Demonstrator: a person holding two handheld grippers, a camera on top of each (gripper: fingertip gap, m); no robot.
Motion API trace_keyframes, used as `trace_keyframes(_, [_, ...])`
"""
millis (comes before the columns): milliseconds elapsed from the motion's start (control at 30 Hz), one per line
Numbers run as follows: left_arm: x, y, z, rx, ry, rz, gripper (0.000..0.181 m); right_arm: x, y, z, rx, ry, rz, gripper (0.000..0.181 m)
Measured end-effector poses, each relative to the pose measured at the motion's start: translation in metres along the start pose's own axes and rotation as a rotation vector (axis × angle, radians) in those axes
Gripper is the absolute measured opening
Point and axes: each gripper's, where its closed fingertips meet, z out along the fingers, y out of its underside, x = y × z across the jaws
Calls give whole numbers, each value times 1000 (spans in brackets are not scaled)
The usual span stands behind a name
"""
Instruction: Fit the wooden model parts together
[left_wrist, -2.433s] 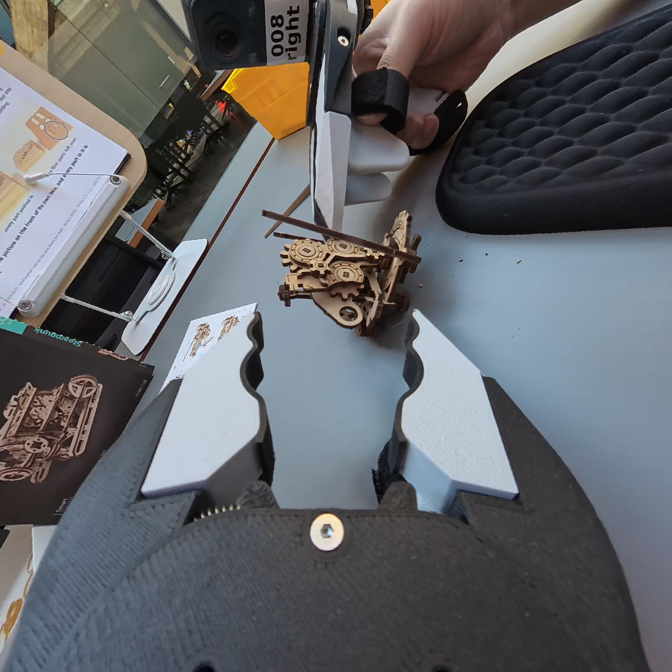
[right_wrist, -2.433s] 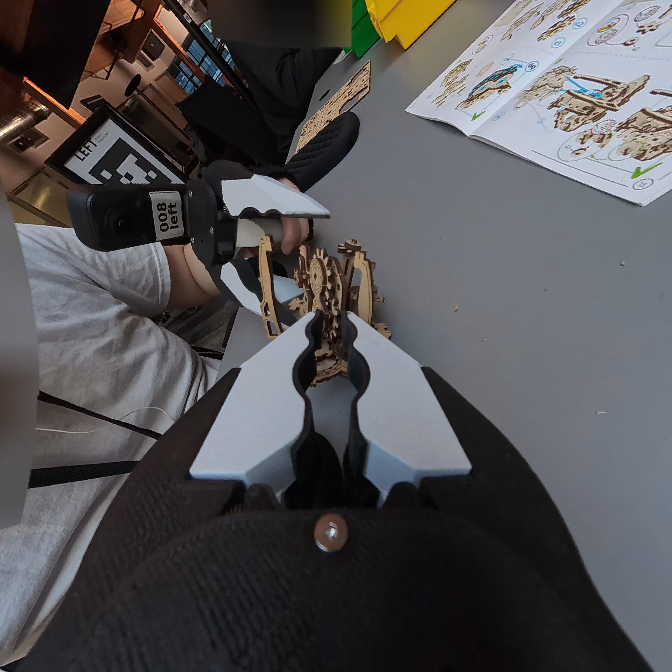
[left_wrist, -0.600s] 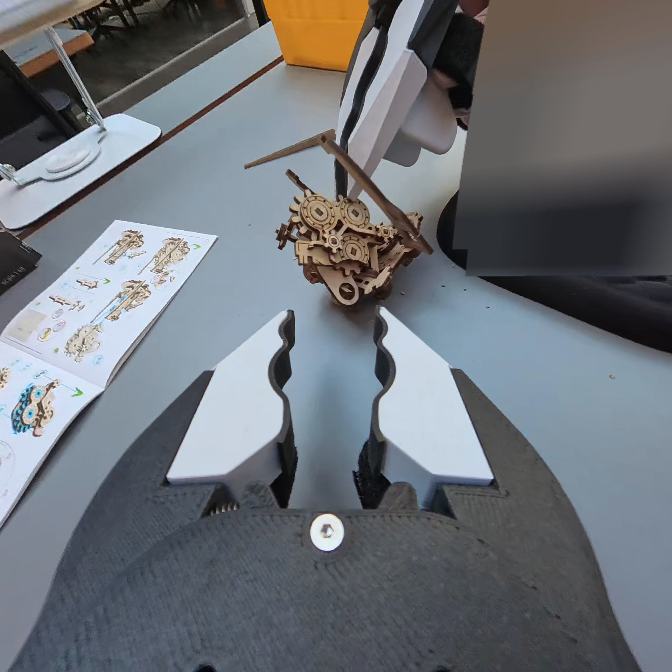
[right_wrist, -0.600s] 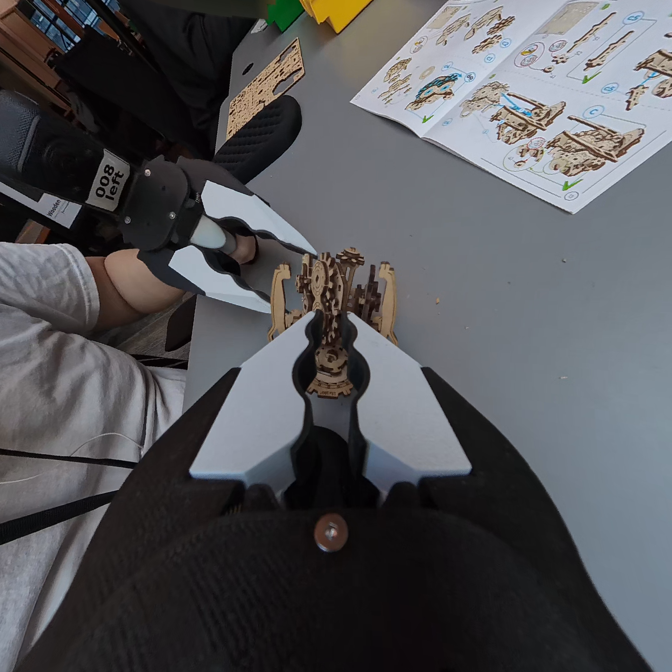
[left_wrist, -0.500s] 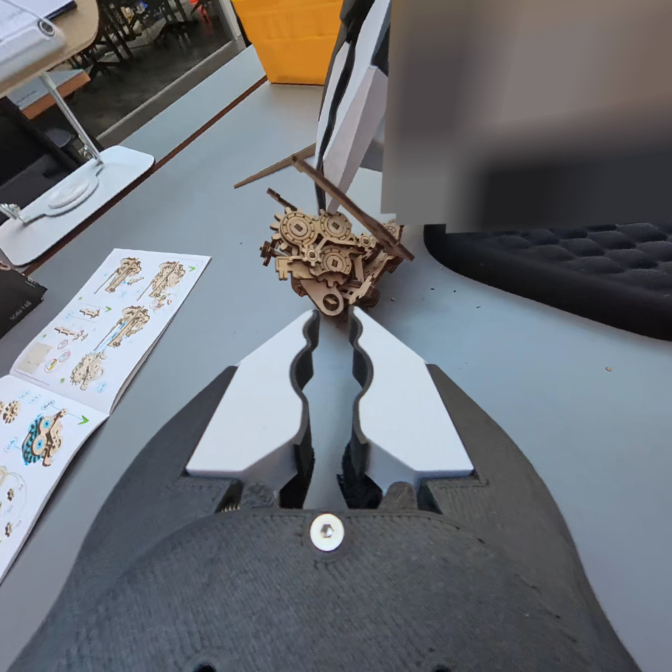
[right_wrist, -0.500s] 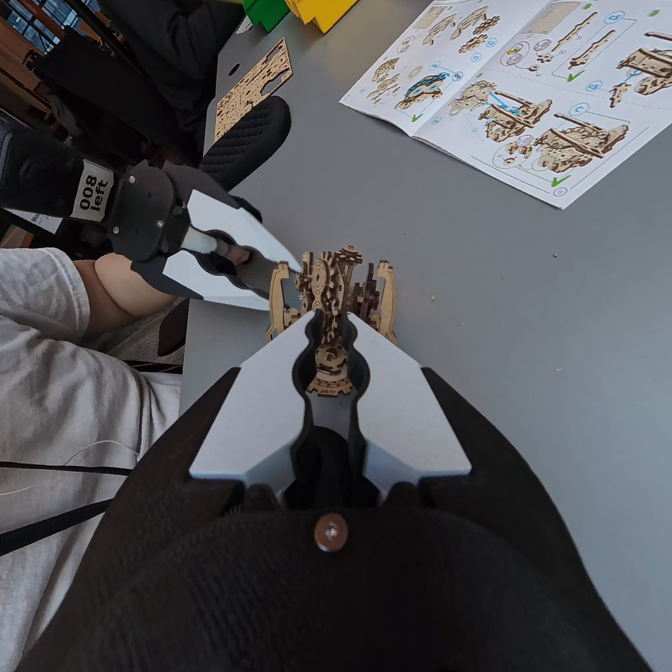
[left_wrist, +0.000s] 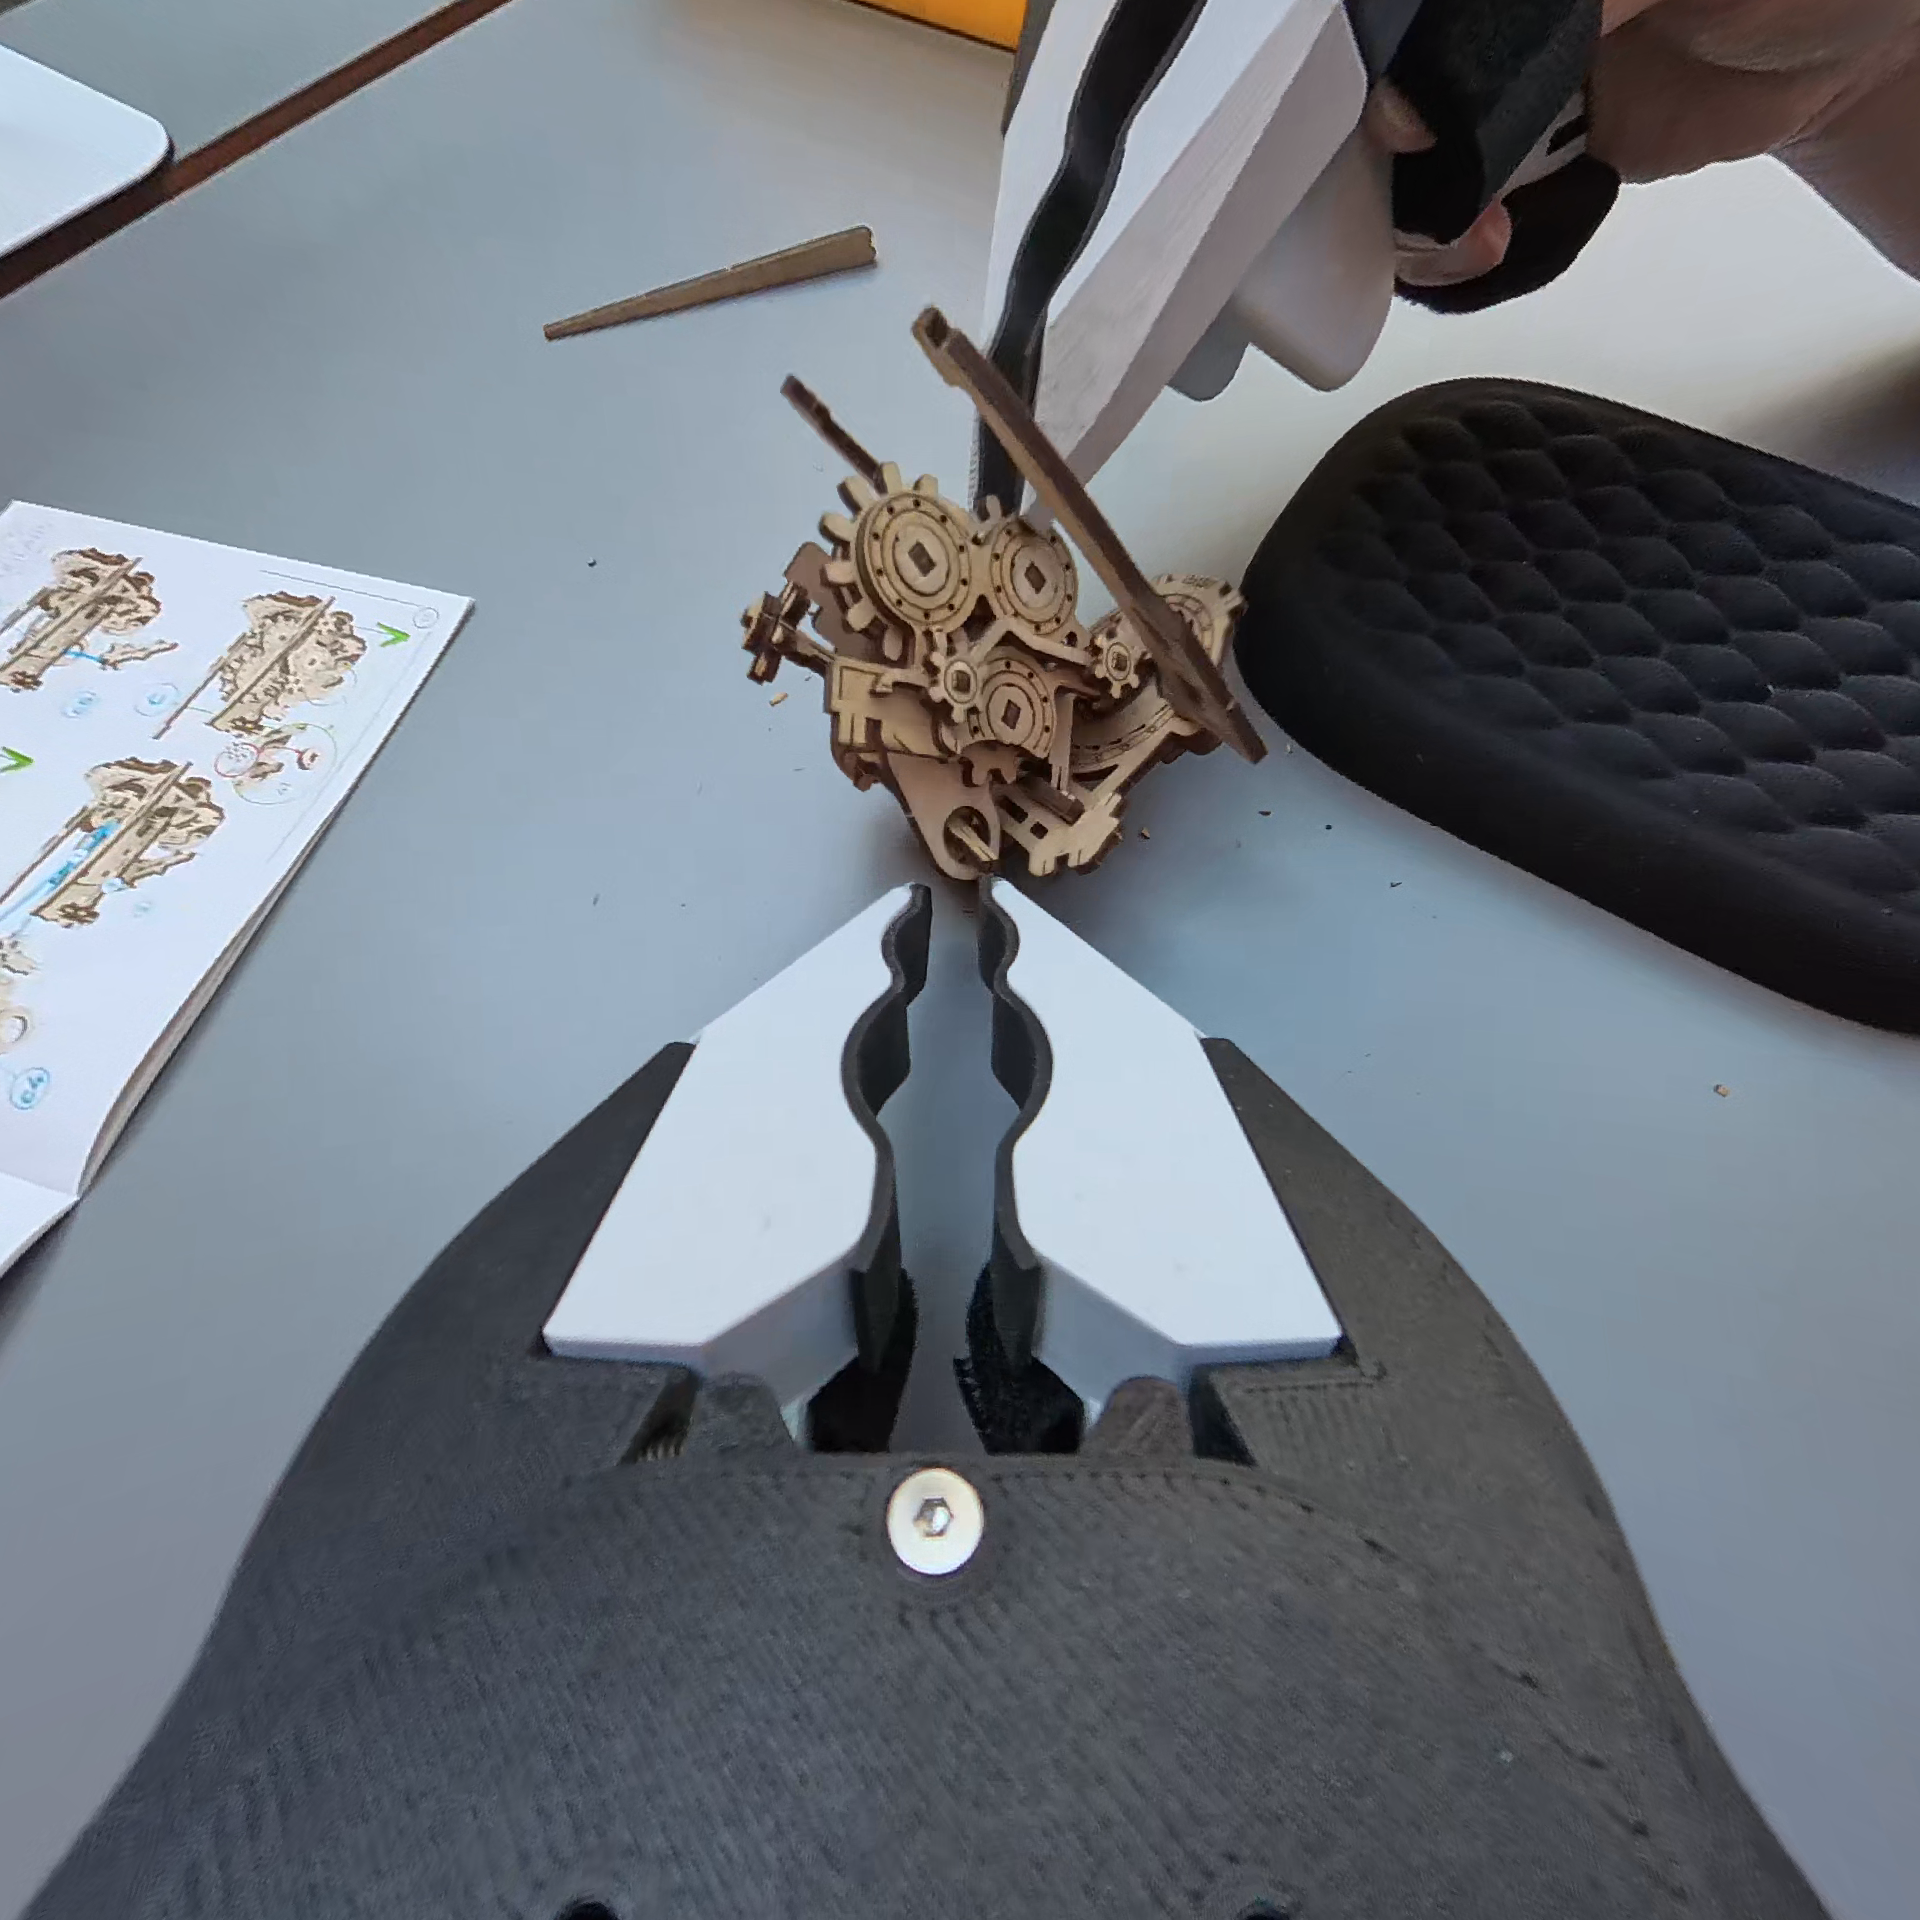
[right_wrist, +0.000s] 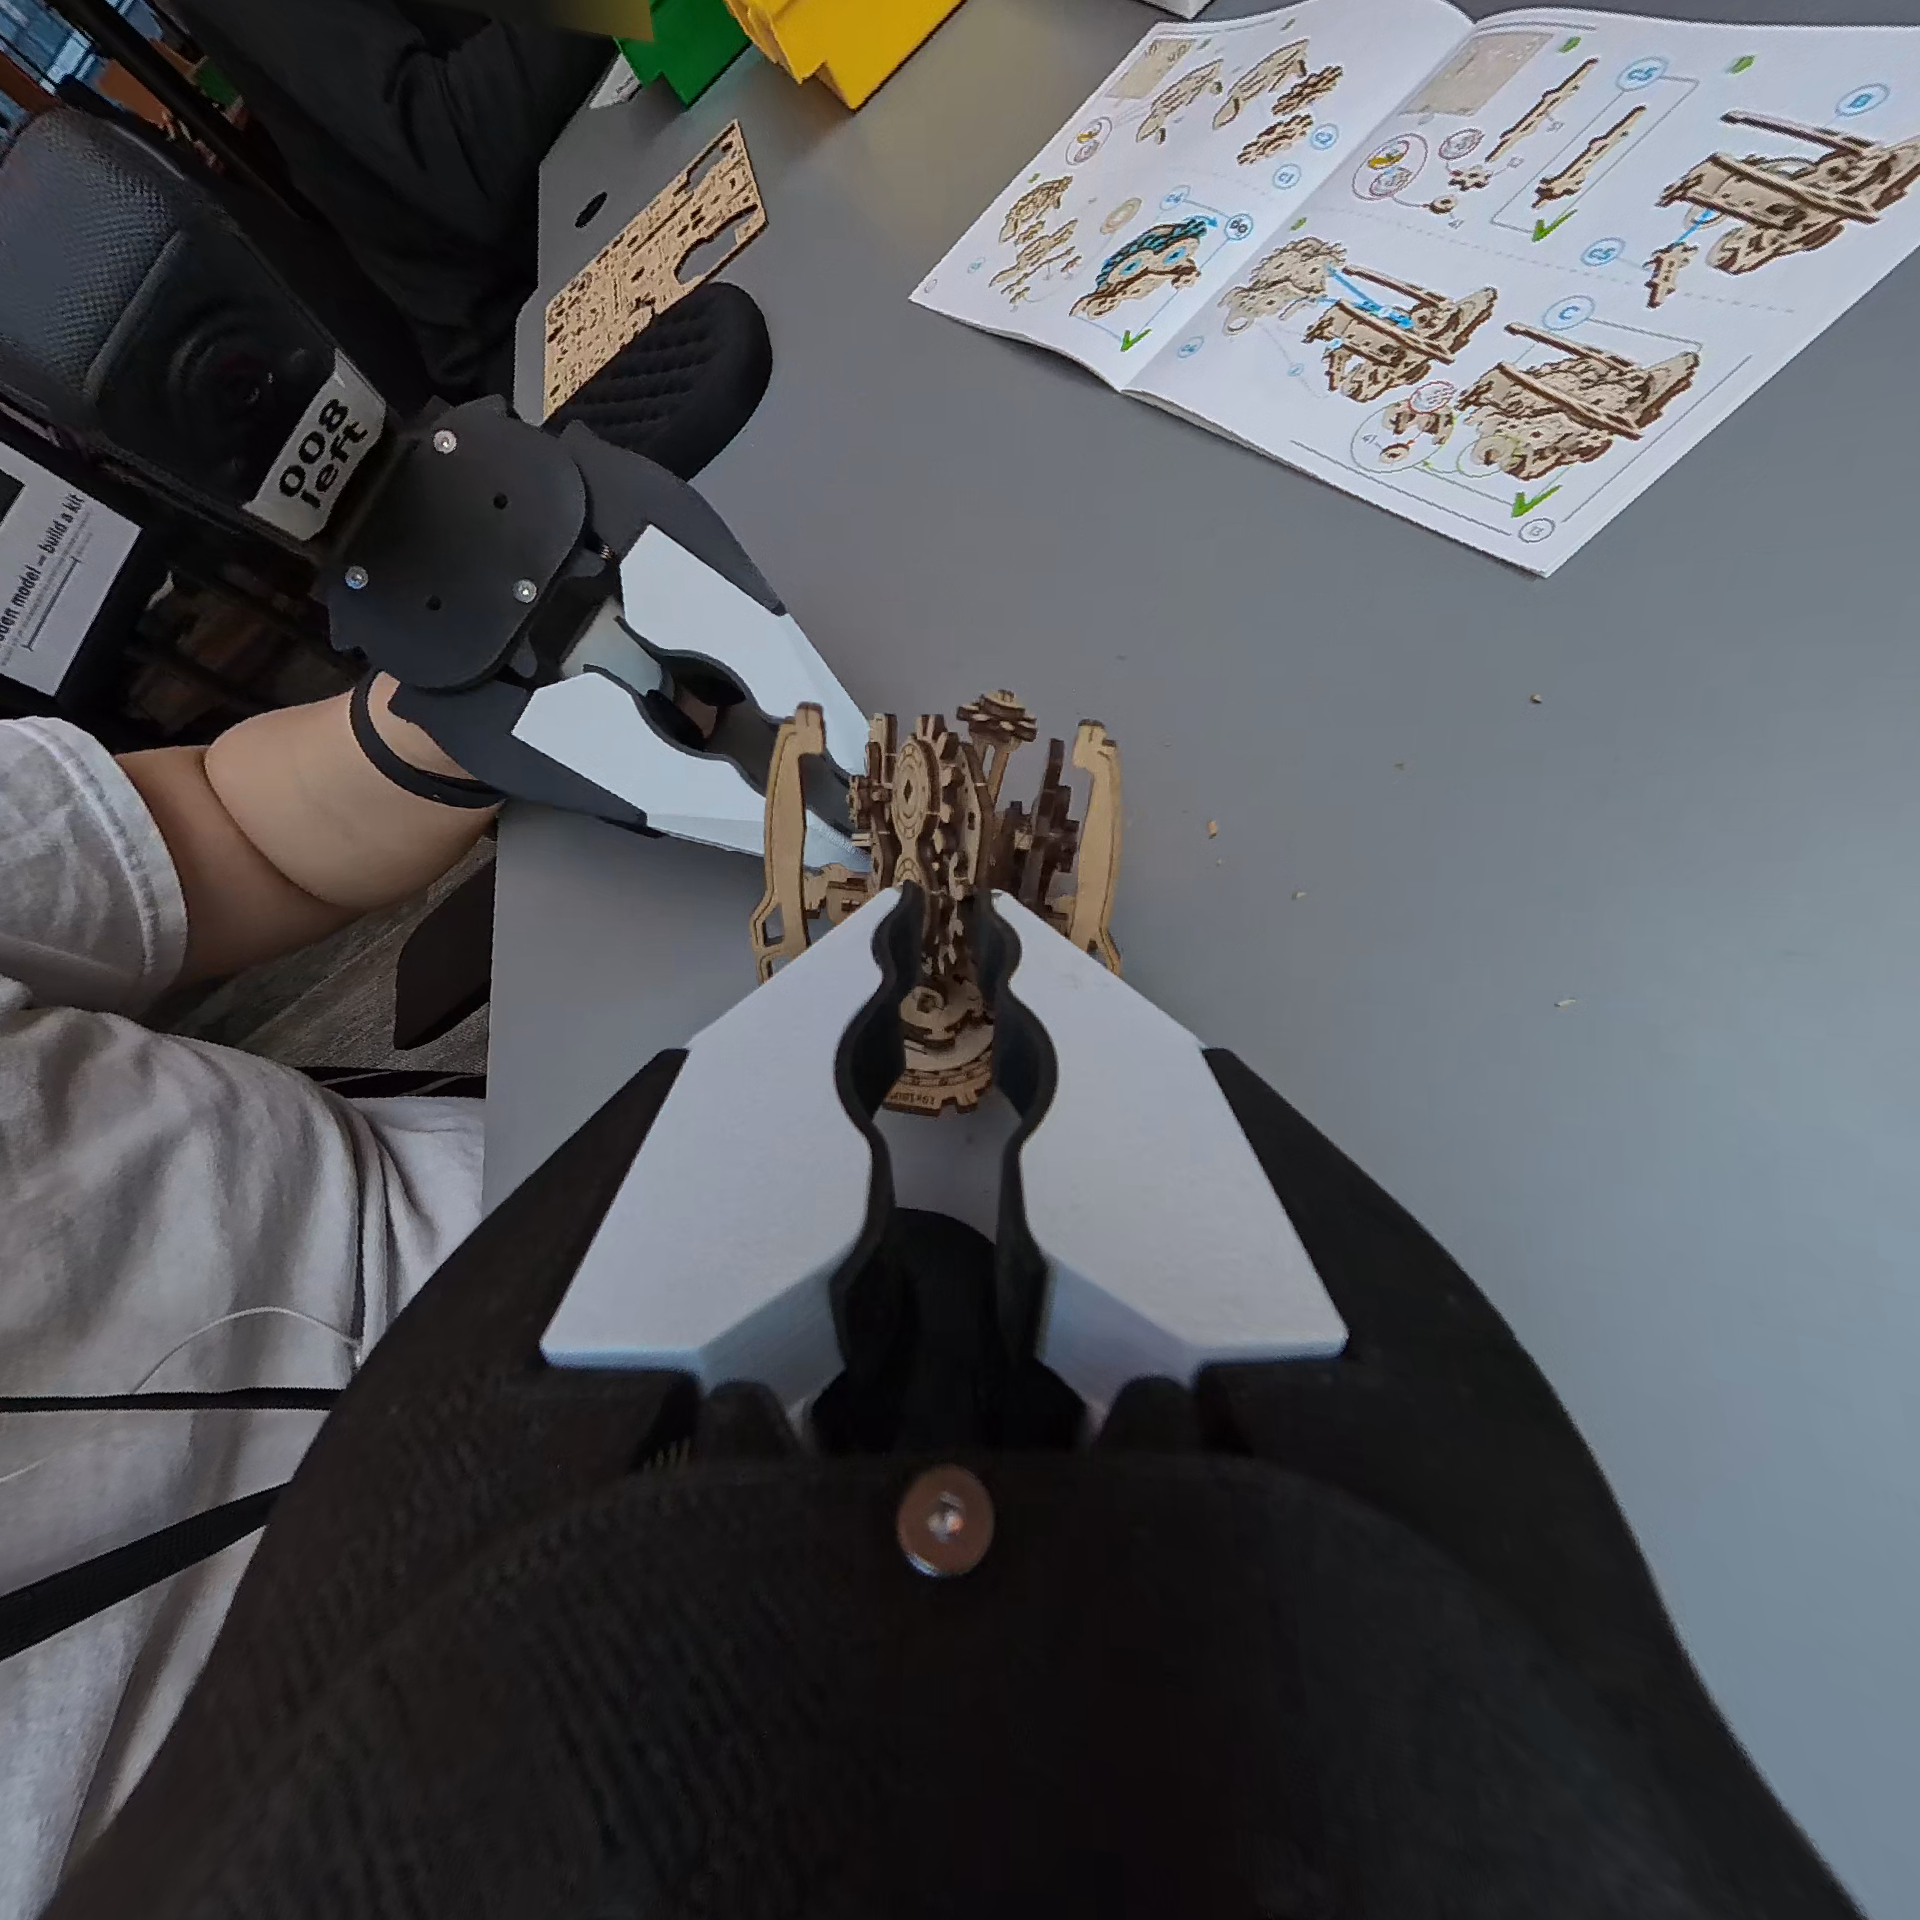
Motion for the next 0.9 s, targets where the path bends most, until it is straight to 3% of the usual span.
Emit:
trace_keyframes(33, [0, 1, 1, -6, 15, -10, 5, -1, 0, 0, 3, -4, 2, 8])
trace_keyframes(233, [-3, 1, 1, -7, 62, -90, 8, -9, -3, -1, 28, -54, 36, 6])
trace_keyframes(900, [-12, 3, 4, -30, -25, -73, 5, -27, 3, 2, -24, -169, -40, 6])
